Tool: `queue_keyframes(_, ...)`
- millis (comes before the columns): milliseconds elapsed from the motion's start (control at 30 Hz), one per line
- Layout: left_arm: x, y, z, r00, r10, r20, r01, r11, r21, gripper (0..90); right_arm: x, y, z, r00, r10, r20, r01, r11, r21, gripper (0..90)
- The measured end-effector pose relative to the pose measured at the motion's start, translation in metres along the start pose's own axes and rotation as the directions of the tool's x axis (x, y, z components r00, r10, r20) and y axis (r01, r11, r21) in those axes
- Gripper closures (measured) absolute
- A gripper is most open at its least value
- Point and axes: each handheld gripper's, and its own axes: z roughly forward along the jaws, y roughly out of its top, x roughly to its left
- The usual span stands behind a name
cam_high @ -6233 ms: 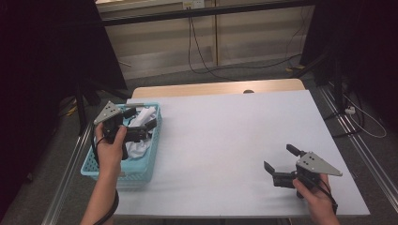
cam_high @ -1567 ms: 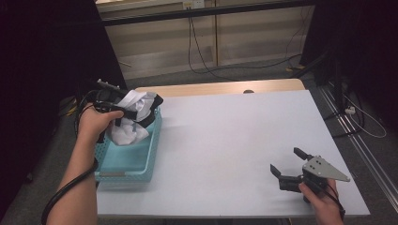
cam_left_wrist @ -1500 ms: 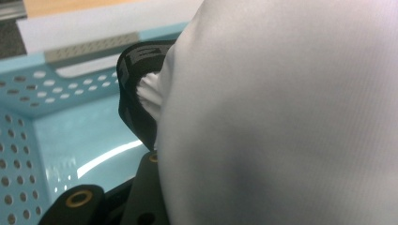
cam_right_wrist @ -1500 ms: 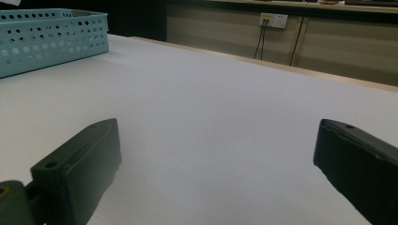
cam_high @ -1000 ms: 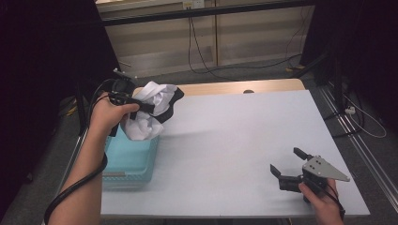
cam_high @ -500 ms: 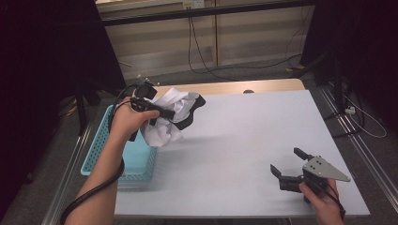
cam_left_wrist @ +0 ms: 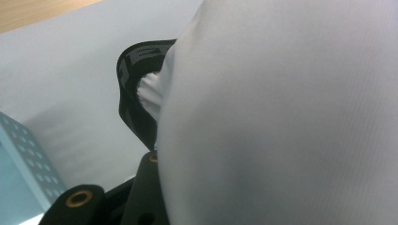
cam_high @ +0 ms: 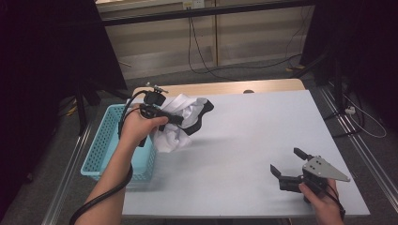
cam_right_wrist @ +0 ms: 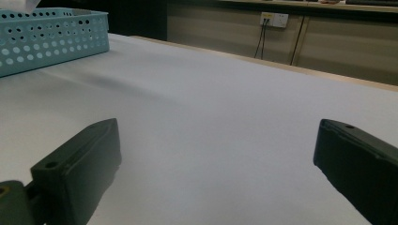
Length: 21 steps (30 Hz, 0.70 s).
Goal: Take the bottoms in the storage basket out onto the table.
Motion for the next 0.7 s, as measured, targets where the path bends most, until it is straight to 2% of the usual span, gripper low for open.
queue_keyframes(200,-0.006,-0.006,0.012,0.9998,0.018,0.010,-0.018,0.9998,-0.002,67.6,0.000,0.000,0.000,1.0000,0.001,-0.001,-0.001,1.000,0.000,0.5)
queue_keyframes(500,-0.024,-0.016,0.039,0.9983,0.036,0.046,-0.036,0.9994,0.000,67.4,0.000,0.000,0.001,1.0000,0.002,-0.001,-0.002,1.000,0.002,0.6)
queue_keyframes(533,-0.025,-0.017,0.041,0.9976,0.047,0.050,-0.048,0.9988,0.007,67.4,0.000,0.000,0.001,1.0000,0.003,-0.001,-0.003,1.000,0.001,0.6)
queue_keyframes(700,-0.030,-0.022,0.054,0.9969,0.043,0.066,-0.043,0.9991,0.001,67.3,0.000,0.000,0.000,1.0000,0.000,-0.001,0.000,1.000,0.000,0.6)
